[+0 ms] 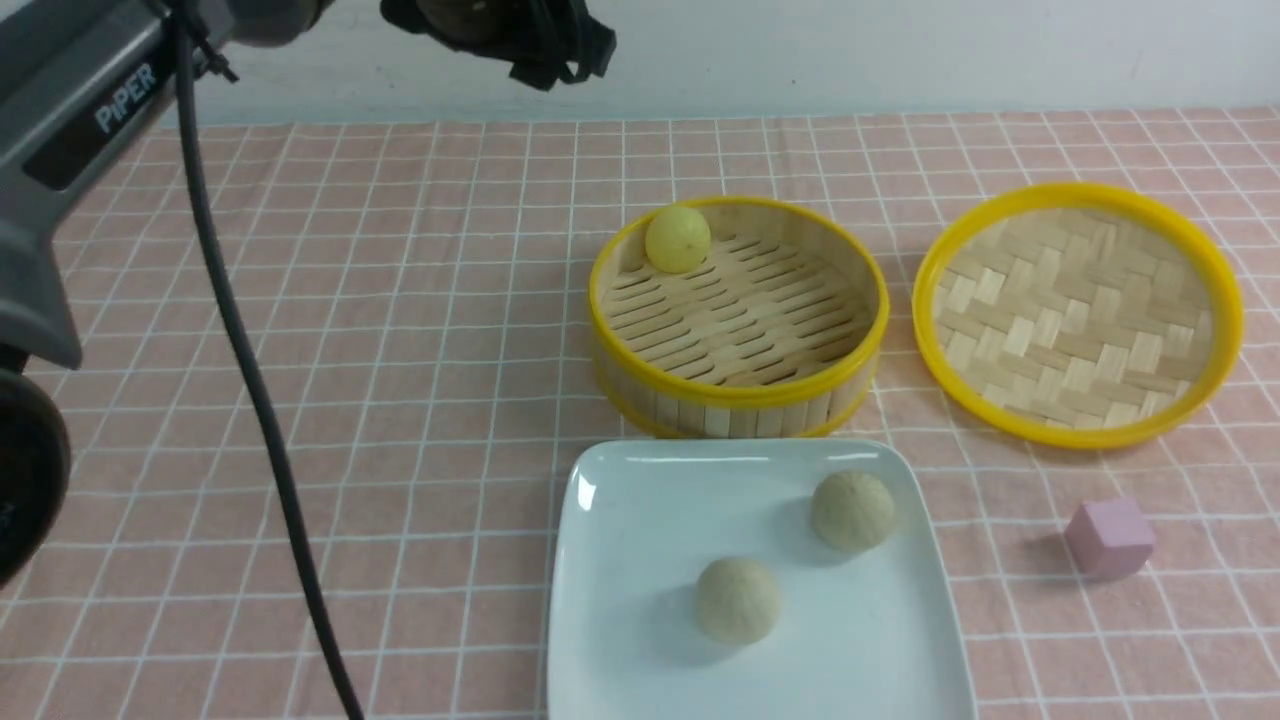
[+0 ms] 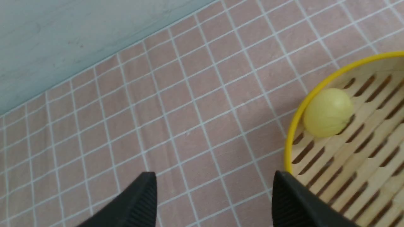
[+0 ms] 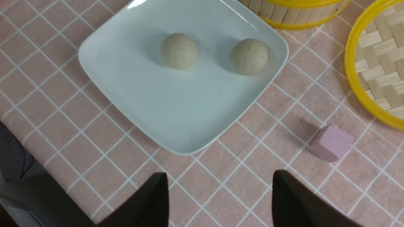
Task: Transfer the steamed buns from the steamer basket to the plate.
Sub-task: Use the left arm to grab the steamed stuffed bun that is closest to it
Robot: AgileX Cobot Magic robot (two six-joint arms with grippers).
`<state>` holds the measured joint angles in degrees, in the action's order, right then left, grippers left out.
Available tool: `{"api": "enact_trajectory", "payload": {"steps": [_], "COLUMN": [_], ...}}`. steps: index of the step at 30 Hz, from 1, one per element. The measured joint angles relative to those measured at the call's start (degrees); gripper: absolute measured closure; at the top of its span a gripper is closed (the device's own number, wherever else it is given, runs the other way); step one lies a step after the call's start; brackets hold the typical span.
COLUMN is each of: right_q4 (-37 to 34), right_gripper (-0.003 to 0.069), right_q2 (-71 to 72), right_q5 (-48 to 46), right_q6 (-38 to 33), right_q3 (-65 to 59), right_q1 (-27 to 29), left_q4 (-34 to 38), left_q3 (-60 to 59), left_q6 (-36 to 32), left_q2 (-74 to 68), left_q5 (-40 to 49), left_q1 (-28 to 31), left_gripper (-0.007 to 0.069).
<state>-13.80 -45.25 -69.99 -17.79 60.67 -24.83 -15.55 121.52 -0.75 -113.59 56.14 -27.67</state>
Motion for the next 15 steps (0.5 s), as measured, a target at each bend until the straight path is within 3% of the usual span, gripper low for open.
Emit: {"api": "enact_trajectory", "payload": {"steps": [5,15], "right_q4": [-0.05,-0.05], "right_gripper": [0.0216,0.0217], "right_q2": [0.00,0.00], "right_q5": [0.00,0.00], "right_q6": [0.00,0.00], "right_q3": [0.00,0.00], "right_q1": [0.00,0.00], "left_q4": [8.02,9.67], "left_q3": [0.74,0.81], "left_q6": [-10.89,-21.47], "left_q2": [-0.59,-10.77], "left_q5": [0.18,-1.87], "left_q1": [-0.06,0.00], "left_gripper": [0.0171,0.0204]}}
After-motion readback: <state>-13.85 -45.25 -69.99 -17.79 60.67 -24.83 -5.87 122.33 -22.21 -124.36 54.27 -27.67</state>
